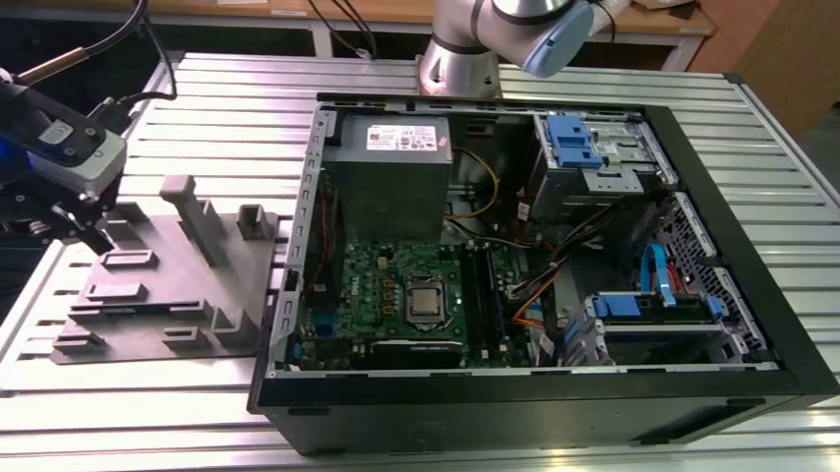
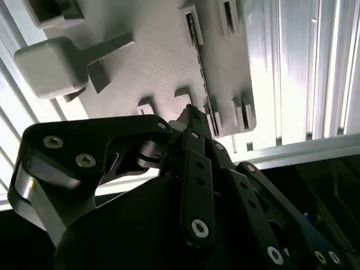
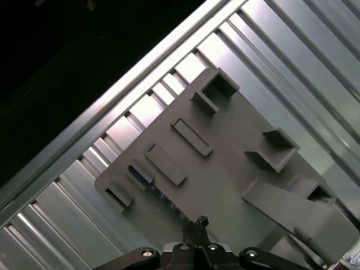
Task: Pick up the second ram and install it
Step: 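Pick up the second ram and move it above second insertion slot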
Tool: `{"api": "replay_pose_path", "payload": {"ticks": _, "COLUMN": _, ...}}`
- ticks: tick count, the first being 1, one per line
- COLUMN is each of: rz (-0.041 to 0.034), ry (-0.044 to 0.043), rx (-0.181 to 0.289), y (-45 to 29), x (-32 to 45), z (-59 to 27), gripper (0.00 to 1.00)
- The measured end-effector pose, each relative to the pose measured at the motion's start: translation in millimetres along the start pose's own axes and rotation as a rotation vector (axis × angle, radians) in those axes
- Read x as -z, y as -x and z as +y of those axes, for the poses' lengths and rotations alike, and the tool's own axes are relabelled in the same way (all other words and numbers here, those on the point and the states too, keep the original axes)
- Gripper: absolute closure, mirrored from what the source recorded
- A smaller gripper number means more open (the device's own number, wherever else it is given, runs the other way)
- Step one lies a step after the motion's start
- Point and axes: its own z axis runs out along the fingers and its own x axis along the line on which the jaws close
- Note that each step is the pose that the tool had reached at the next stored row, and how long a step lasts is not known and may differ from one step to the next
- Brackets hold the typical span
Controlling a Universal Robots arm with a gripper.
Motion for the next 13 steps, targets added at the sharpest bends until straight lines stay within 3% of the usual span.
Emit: {"api": "replay_pose_path", "payload": {"ticks": 13, "rz": 0.0048, "ry": 0.0115, "rx": 0.236, "y": -0.2, "x": -3.5, "z": -0.1, "gripper": 0.93}}
